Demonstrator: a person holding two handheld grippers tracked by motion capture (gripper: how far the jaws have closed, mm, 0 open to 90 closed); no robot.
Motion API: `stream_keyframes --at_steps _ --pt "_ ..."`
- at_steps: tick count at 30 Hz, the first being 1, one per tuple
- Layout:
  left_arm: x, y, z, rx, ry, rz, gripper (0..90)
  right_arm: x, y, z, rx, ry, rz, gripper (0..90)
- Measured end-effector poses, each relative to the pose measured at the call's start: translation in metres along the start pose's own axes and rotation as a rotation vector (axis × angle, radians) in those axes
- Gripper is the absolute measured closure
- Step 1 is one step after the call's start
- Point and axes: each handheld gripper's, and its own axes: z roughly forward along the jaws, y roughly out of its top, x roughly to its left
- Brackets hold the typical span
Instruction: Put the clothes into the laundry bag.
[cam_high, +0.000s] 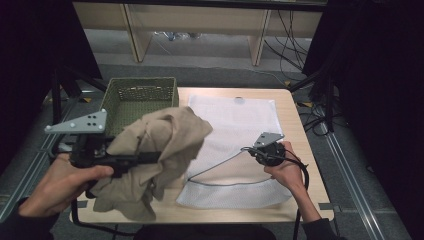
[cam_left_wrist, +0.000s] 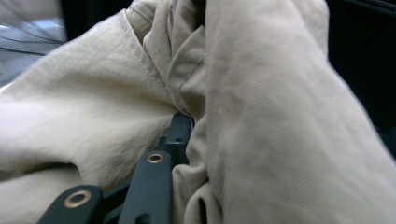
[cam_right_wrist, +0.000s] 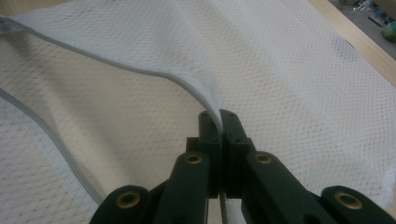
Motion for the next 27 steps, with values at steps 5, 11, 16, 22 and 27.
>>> stream_keyframes --at_steps 5,11,16,22,27 --pt "-0.011 -0.014 0.034 0.063 -0.068 -0.064 67.1 -0.004 0.0 -0.001 -0.017 0.009 0.007 89.9" --pt "-0.01 -0.038 0.09 0.133 -0.157 -0.062 66.7 -0.006 0.003 -0.005 -0.033 0.007 0.034 89.9" --pt "0.004 -0.054 0.145 0.193 -0.2 -0.067 66.4 -0.01 0.009 -0.013 -0.081 0.011 0.026 89.9" --pt "0.033 -0.082 0.201 0.243 -0.182 -0.094 65.9 -0.009 0.011 -0.02 -0.1 0.026 0.037 89.9" --pt "0.052 -0.116 0.236 0.269 -0.184 -0.266 65.3 -0.005 0.013 -0.021 -0.106 0.031 0.025 89.9"
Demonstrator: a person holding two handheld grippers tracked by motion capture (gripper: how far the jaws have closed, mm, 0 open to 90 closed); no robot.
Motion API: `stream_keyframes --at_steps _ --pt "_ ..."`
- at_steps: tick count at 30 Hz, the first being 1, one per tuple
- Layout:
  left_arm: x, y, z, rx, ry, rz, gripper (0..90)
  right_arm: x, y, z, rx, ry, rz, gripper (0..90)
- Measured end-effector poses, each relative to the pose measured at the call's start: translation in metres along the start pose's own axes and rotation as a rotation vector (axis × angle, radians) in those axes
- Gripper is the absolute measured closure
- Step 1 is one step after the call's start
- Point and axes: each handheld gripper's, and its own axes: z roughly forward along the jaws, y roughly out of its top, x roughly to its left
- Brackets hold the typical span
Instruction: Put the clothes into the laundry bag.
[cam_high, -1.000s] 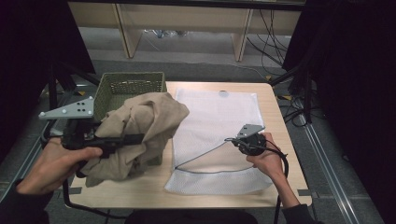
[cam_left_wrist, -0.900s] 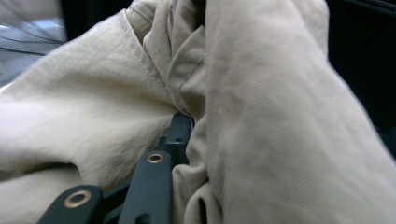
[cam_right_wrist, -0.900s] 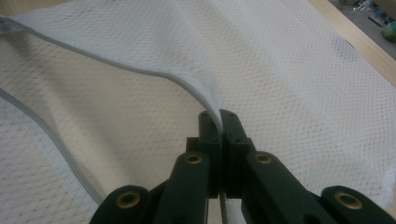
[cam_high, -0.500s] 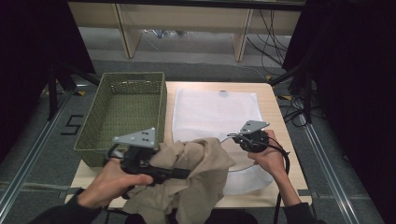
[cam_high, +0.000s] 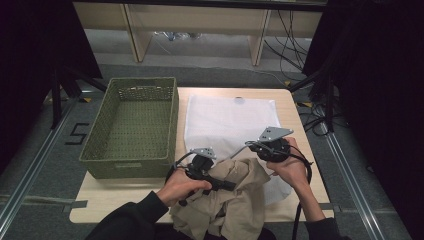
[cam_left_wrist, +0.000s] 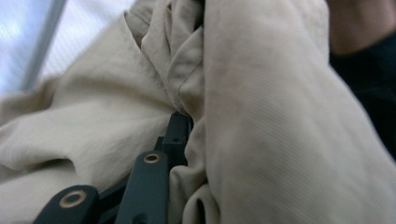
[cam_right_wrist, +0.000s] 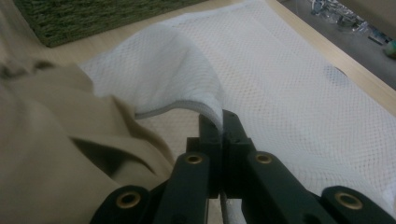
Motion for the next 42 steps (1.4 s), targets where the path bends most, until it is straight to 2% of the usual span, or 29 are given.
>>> stream_keyframes --at_steps 1,3,4,5,7,8,10,11,12,13,15,17,18,20,21,22,23,24,25,27,30,31,32,33,35,36,38,40,42 --pt "0.005 -0.003 0.004 0.011 0.027 0.008 65.2 0.001 0.001 0.0 -0.001 0.005 -0.002 89.9" --pt "0.007 0.0 0.002 0.008 0.052 0.015 65.1 0.003 0.003 -0.002 -0.006 0.007 -0.017 89.9" --pt "0.005 0.003 -0.003 -0.003 0.09 0.019 65.1 0.005 0.003 -0.003 0.001 0.013 -0.004 89.9" --pt "0.002 0.008 -0.009 -0.033 0.081 -0.009 65.0 0.006 0.004 -0.004 -0.004 0.011 -0.013 89.8" --pt "-0.002 0.015 -0.022 -0.04 0.103 -0.01 65.1 0.008 0.006 -0.007 -0.015 0.01 -0.024 89.9" --pt "-0.003 0.017 -0.029 -0.031 0.119 -0.001 65.1 0.009 0.006 -0.009 -0.021 0.013 -0.021 89.9" --pt "-0.007 0.024 -0.042 -0.038 0.182 0.003 65.1 0.01 0.007 -0.013 -0.027 0.014 -0.02 89.9" --pt "-0.007 0.027 -0.046 -0.056 0.204 -0.004 65.1 0.012 0.009 -0.016 -0.029 0.015 -0.008 89.9" --pt "-0.006 0.03 -0.05 -0.074 0.211 -0.016 64.9 0.012 0.01 -0.018 -0.039 0.014 -0.019 89.9" --pt "-0.005 0.032 -0.049 -0.084 0.218 -0.01 64.8 0.013 0.012 -0.019 -0.046 0.01 -0.021 89.9" --pt "-0.004 0.032 -0.039 -0.07 0.242 0.011 64.6 0.015 0.016 -0.023 -0.054 0.001 -0.02 89.9" --pt "0.001 0.028 -0.017 -0.011 0.271 0.056 64.2 0.016 0.019 -0.024 -0.064 -0.002 -0.029 89.9" --pt "0.007 0.025 -0.001 0.008 0.276 0.05 63.9 0.017 0.019 -0.024 -0.061 0.001 -0.029 89.9" --pt "0.018 0.023 0.021 0.043 0.305 0.058 62.9 0.019 0.018 -0.022 -0.052 0.007 -0.026 89.9" --pt "0.021 0.023 0.03 0.05 0.331 0.07 62.2 0.02 0.017 -0.021 -0.041 0.015 -0.035 89.9" --pt "0.021 0.023 0.037 0.036 0.347 0.068 61.1 0.021 0.016 -0.02 -0.039 0.016 -0.04 89.9" --pt "0.022 0.025 0.042 0.051 0.351 0.081 59.8 0.022 0.015 -0.019 -0.038 0.014 -0.039 89.9" --pt "0.021 0.027 0.046 0.037 0.36 0.083 58.0 0.021 0.014 -0.018 -0.031 0.018 -0.041 89.9" --pt "0.019 0.031 0.045 0.031 0.375 0.101 56.0 0.021 0.013 -0.017 -0.025 0.018 -0.038 89.9" --pt "0.019 0.035 0.04 -0.007 0.376 0.078 53.6 0.02 0.01 -0.016 -0.015 0.02 -0.038 89.9" --pt "0.017 0.037 0.033 -0.033 0.403 0.074 46.1 0.019 0.007 -0.015 -0.007 0.022 -0.028 89.9" --pt "0.016 0.036 0.032 0.004 0.413 0.061 38.8 0.018 0.006 -0.015 -0.006 0.021 -0.031 89.9" --pt "0.015 0.034 0.03 0.04 0.405 0.047 29.5 0.018 0.005 -0.015 -0.006 0.02 -0.034 89.9" --pt "0.013 0.032 0.027 0.068 0.391 0.05 27.6 0.017 0.005 -0.015 -0.003 0.016 -0.026 89.9" --pt "0.003 0.028 0.016 0.059 0.412 0.097 24.8 0.015 0.003 -0.016 -0.003 0.013 -0.026 89.9" --pt "-0.003 0.027 0.007 0.065 0.454 0.135 21.5 0.015 0.003 -0.016 -0.007 0.015 -0.021 89.9" --pt "-0.01 0.024 -0.007 0.055 0.457 0.133 16.2 0.014 0.002 -0.016 0.001 0.024 -0.014 89.9" --pt "-0.015 0.02 -0.018 0.057 0.444 0.112 17.3 0.014 0.002 -0.016 -0.003 0.016 -0.015 89.9" --pt "-0.019 0.016 -0.027 0.061 0.447 0.135 16.6 0.014 0.002 -0.016 -0.001 0.012 -0.017 89.9"
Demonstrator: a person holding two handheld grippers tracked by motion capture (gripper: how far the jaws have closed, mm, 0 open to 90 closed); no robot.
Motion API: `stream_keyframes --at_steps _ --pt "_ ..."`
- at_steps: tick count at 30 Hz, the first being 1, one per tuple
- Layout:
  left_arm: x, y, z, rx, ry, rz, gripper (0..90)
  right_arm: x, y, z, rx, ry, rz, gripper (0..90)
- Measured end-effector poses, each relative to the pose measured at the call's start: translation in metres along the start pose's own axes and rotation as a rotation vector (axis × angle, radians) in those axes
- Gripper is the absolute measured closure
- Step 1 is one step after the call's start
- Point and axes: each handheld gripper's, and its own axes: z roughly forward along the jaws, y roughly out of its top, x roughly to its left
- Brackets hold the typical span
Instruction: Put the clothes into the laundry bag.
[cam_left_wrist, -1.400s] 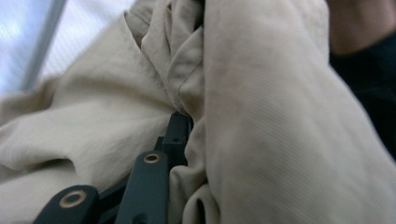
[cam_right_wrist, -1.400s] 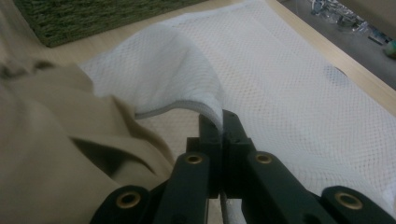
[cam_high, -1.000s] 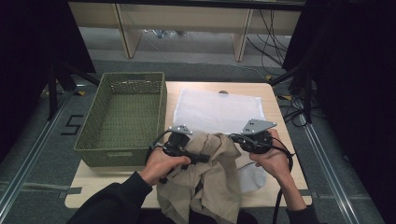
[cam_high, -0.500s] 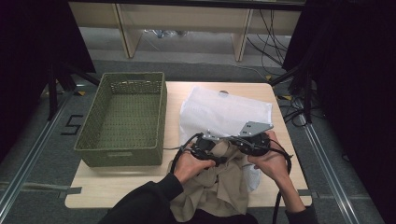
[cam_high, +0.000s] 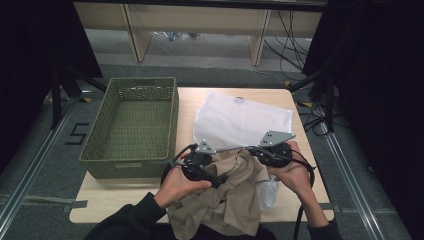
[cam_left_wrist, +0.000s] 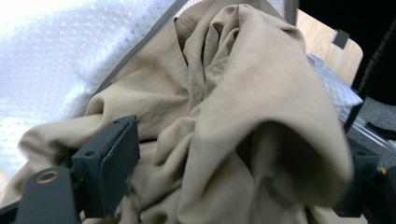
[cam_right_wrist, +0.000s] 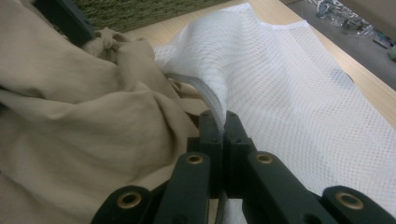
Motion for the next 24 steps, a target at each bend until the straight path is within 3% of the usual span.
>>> stream_keyframes --at_steps 3,4,5,7,8,9,10,12,13,14,15,16,18,20,23,24 --pt "-0.004 -0.006 -0.012 -0.006 -0.027 0.022 16.2 0.0 0.0 0.0 0.003 0.0 0.001 89.9" --pt "-0.003 -0.007 -0.016 -0.007 -0.035 0.054 16.1 0.0 0.0 0.0 0.006 0.003 0.003 89.8" --pt "-0.004 -0.009 -0.02 -0.027 -0.031 0.032 15.9 0.0 -0.001 0.001 0.005 0.008 0.001 89.9" --pt "-0.001 -0.011 -0.024 -0.019 -0.013 0.066 15.7 0.001 -0.001 0.002 0.016 0.01 0.018 89.9" --pt "0.0 -0.013 -0.023 -0.005 -0.011 0.057 15.7 0.001 -0.001 0.002 0.01 0.003 0.01 89.8" --pt "0.003 -0.015 -0.02 0.006 -0.009 0.087 15.7 0.001 -0.001 0.002 0.017 0.006 0.017 89.8" --pt "0.004 -0.018 -0.014 0.028 -0.018 0.076 15.7 0.001 0.0 0.002 0.018 0.007 0.011 89.8" --pt "0.004 -0.022 0.0 0.055 -0.043 0.093 15.5 0.003 0.0 0.003 0.019 0.003 0.014 89.8" --pt "0.004 -0.022 0.008 0.077 -0.067 0.111 18.4 0.002 0.001 0.003 0.014 0.007 -0.004 89.8" --pt "0.001 -0.023 0.014 0.047 -0.079 0.094 26.9 0.003 0.001 0.004 0.012 0.006 -0.011 89.8" --pt "-0.001 -0.022 0.021 0.01 -0.082 0.115 37.4 0.004 0.001 0.004 0.021 0.008 -0.002 89.8" --pt "-0.002 -0.021 0.024 0.014 -0.078 0.135 52.9 0.004 0.001 0.005 0.018 0.009 -0.006 89.8" --pt "-0.004 -0.017 0.035 0.023 -0.068 0.163 70.9 0.006 0.001 0.005 0.023 0.011 -0.001 89.9" --pt "-0.005 -0.013 0.041 0.006 -0.041 0.146 77.2 0.006 0.001 0.005 0.02 0.016 -0.011 89.9" --pt "-0.005 -0.007 0.046 -0.019 -0.055 0.114 78.5 0.006 0.001 0.004 0.018 0.021 -0.014 89.9" --pt "-0.004 -0.006 0.045 -0.014 -0.061 0.122 77.7 0.006 0.001 0.004 0.018 0.022 -0.014 89.9"
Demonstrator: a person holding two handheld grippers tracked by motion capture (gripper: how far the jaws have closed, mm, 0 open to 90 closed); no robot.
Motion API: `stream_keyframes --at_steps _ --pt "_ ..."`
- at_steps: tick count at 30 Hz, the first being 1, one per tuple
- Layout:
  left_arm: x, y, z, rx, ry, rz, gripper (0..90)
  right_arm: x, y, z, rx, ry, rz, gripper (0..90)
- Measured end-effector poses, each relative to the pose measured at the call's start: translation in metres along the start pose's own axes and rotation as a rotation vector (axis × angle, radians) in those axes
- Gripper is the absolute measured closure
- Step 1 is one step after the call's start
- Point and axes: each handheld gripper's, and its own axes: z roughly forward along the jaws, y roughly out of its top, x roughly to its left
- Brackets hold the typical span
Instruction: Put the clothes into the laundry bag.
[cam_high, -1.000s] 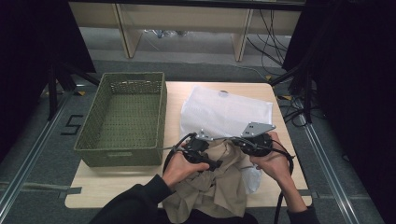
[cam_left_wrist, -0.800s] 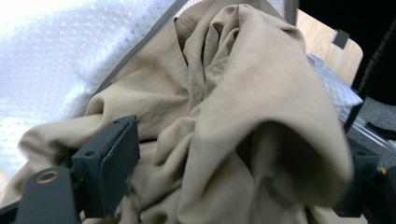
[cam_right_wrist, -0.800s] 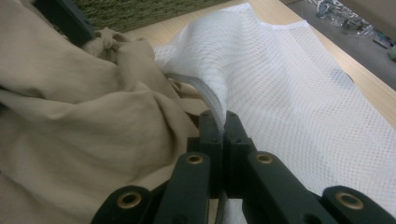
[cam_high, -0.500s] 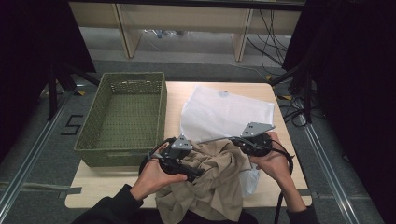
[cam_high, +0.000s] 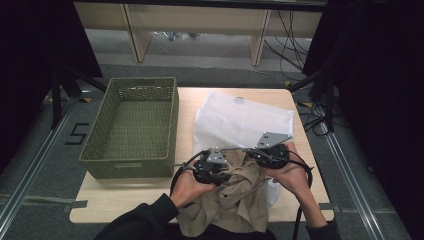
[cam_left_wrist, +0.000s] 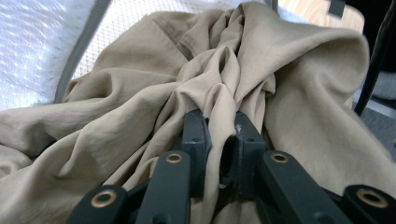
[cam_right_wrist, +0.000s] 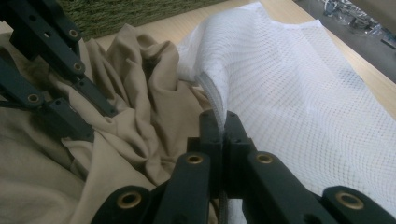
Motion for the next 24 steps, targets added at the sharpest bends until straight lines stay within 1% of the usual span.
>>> stream_keyframes --at_steps 1,2,3,4,5,6,7,8,9,10,11,12,13,14,15,16,17,18,19,20,21,22,23,24 --pt "0.0 0.0 -0.002 -0.014 -0.013 -0.003 74.6 0.0 0.0 0.0 0.001 -0.002 0.007 89.8" --pt "0.001 0.0 -0.006 -0.013 -0.013 -0.011 67.5 0.0 -0.001 -0.001 0.0 -0.004 0.008 89.8" --pt "0.001 0.0 -0.012 -0.04 0.008 -0.038 59.0 -0.001 -0.001 0.0 -0.003 -0.004 -0.004 89.8" --pt "0.003 0.001 -0.019 -0.052 0.042 -0.047 50.3 -0.001 -0.001 0.0 -0.002 -0.006 -0.003 89.8" --pt "0.009 0.001 -0.029 -0.04 0.084 -0.031 43.7 -0.002 -0.002 0.0 -0.002 -0.007 -0.004 89.8" --pt "0.013 0.0 -0.035 -0.026 0.105 -0.047 37.0 -0.001 -0.003 0.001 0.01 -0.001 0.006 89.9" --pt "0.017 -0.001 -0.038 -0.015 0.116 -0.065 31.0 -0.001 -0.003 0.001 0.013 -0.009 0.015 89.8" --pt "0.025 -0.003 -0.041 0.001 0.138 -0.092 25.2 -0.001 -0.003 0.001 0.01 -0.006 0.009 89.9" --pt "0.029 -0.005 -0.042 0.014 0.167 -0.106 21.3 0.0 -0.002 0.001 0.018 -0.002 0.018 89.8" --pt "0.037 -0.009 -0.039 0.047 0.193 -0.079 19.1 0.0 -0.002 0.002 0.015 0.002 0.008 89.8" --pt "0.042 -0.012 -0.035 0.074 0.199 -0.078 16.8 0.0 -0.001 0.002 0.01 -0.007 0.003 89.8" --pt "0.047 -0.016 -0.03 0.101 0.195 -0.111 15.6 0.001 -0.001 0.002 0.017 -0.003 0.012 89.8" --pt "0.053 -0.02 -0.021 0.102 0.193 -0.133 15.8 0.002 -0.001 0.002 0.011 -0.005 0.01 89.8" --pt "0.055 -0.022 -0.015 0.122 0.179 -0.148 15.6 0.002 0.0 0.003 0.014 0.002 0.001 89.8" --pt "0.057 -0.023 -0.008 0.133 0.167 -0.142 16.0 0.002 0.0 0.003 0.016 0.002 0.002 89.8" --pt "0.057 -0.023 -0.004 0.133 0.145 -0.136 19.3 0.001 0.0 0.004 0.011 0.011 -0.011 89.8" --pt "0.061 -0.023 -0.001 0.138 0.079 -0.093 28.9 0.001 -0.001 0.004 0.013 0.013 -0.01 89.8" --pt "0.061 -0.023 0.002 0.118 0.075 -0.089 42.8 0.001 -0.001 0.005 0.013 -0.001 0.003 89.8" --pt "0.055 -0.019 0.004 0.062 0.103 -0.072 48.8 0.001 -0.001 0.006 0.015 -0.002 0.006 89.8" --pt "0.048 -0.016 0.002 0.042 0.104 -0.045 62.0 0.002 -0.001 0.007 0.021 -0.004 0.009 89.8" --pt "0.041 -0.013 -0.001 0.023 0.094 -0.007 66.8 0.002 0.0 0.007 0.021 -0.006 0.008 89.8" --pt "0.041 -0.013 -0.001 0.023 0.094 -0.007 68.5 0.002 0.001 0.008 0.013 -0.007 0.005 89.8" --pt "0.026 -0.004 -0.007 0.005 0.09 0.049 70.6 0.001 0.002 0.008 0.006 -0.008 0.001 89.8" --pt "0.02 0.001 -0.009 -0.004 0.065 0.065 72.2 0.001 0.003 0.007 0.001 -0.008 -0.001 89.8"
